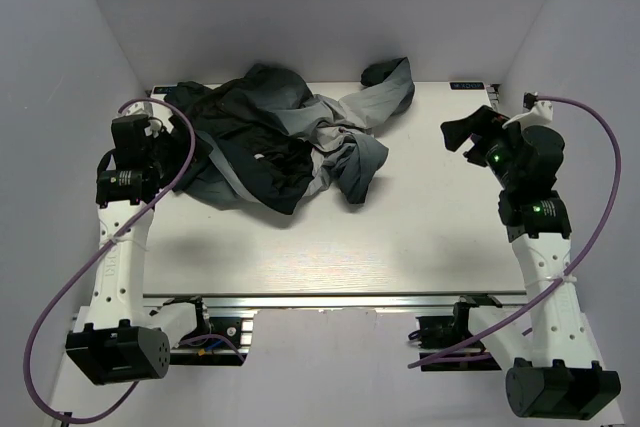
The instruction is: Zip up the jacket
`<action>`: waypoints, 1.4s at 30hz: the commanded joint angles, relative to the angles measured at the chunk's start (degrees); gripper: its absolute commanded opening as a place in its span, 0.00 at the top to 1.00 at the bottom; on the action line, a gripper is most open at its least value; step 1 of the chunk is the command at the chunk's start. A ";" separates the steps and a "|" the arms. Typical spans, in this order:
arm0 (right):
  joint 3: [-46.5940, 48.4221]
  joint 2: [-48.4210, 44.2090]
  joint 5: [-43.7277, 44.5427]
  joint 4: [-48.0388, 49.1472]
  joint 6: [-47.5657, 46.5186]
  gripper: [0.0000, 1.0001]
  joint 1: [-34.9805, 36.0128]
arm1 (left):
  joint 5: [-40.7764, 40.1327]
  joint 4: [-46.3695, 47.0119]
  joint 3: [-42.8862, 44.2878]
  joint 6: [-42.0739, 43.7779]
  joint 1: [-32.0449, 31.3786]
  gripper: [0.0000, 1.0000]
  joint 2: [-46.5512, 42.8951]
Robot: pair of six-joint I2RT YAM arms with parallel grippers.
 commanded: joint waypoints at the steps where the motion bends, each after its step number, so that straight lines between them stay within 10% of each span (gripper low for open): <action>1: -1.61 -1.34 -2.42 5.78 2.46 0.11 -0.05 | -2.27 0.17 1.45 -0.72 0.17 0.02 -0.81; 15: 1.62 12.35 -12.88 4.11 -1.22 0.11 0.64 | 1.76 12.46 -5.48 -2.56 -0.09 0.02 8.95; 28: 12.71 39.51 14.87 -1.42 -6.33 0.11 26.47 | -1.66 18.53 0.30 -3.09 -10.20 0.02 31.27; 31: 16.84 46.02 18.67 -2.58 -6.50 0.11 28.60 | 0.71 18.28 2.93 -3.10 -10.55 0.24 35.66; 33: 18.07 49.36 19.55 -1.52 -5.54 0.21 28.87 | 1.42 18.45 3.82 -2.75 -10.99 0.45 36.55; 34: 19.12 50.41 19.64 -2.82 -5.28 0.31 28.95 | 1.77 19.15 4.00 -2.66 -11.16 0.75 36.29; 35: 20.87 51.90 20.51 -4.75 -5.10 0.68 28.87 | 1.77 18.98 4.26 -2.74 -11.25 0.96 35.85; 37: 25.62 51.40 20.86 -6.43 -6.14 1.00 28.95 | 1.86 17.93 5.14 -2.40 -11.25 1.00 32.88; 42: 28.52 36.30 27.98 -6.08 -12.29 1.00 29.04 | -0.42 19.42 2.25 -2.74 -11.43 1.00 17.77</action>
